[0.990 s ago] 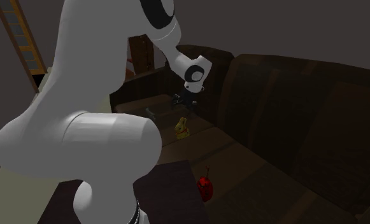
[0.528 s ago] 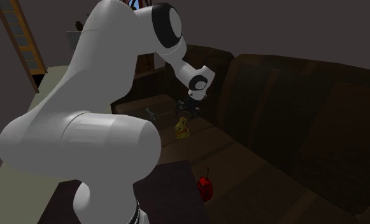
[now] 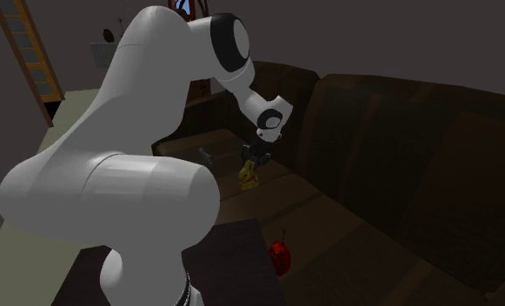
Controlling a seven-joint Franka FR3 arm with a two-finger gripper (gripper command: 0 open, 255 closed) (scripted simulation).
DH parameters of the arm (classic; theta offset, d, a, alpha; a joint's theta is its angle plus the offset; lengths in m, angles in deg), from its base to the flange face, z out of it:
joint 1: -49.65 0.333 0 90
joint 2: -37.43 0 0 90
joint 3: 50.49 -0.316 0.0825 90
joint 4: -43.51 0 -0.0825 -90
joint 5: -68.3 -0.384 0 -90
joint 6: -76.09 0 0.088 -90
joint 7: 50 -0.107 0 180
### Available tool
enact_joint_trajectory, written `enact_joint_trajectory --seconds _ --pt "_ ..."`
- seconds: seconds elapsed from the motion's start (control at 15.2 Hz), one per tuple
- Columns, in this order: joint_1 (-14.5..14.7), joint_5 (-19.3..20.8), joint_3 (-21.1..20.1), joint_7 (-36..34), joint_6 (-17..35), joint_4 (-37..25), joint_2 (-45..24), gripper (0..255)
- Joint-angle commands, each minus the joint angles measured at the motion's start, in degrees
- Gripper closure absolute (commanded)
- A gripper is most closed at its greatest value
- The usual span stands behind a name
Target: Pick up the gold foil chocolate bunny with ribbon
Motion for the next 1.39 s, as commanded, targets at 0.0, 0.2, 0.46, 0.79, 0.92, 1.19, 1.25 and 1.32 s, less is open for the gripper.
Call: enact_joint_trajectory --seconds 0.0,0.2,0.46,0.79,0.92,1.19,1.25,1.32 --pt "-0.02 0.01 0.00 0.02 0.02 0.03 -0.06 255" --pt "-0.01 0.02 0.01 0.00 0.01 0.02 -0.04 255" --pt "0.13 0.20 0.17 -0.19 -0.24 0.32 0.54 255" --pt "0.70 1.36 1.04 -1.41 -1.89 1.27 3.43 255" --pt "0.92 1.84 1.38 -1.92 -2.58 1.57 4.54 255" --pt "1.34 2.82 2.04 -2.99 -4.02 2.00 6.70 255" --pt "1.44 3.07 2.20 -3.26 -4.39 2.08 7.22 255" --pt "1.53 3.32 2.36 -3.54 -4.76 2.14 7.74 255"
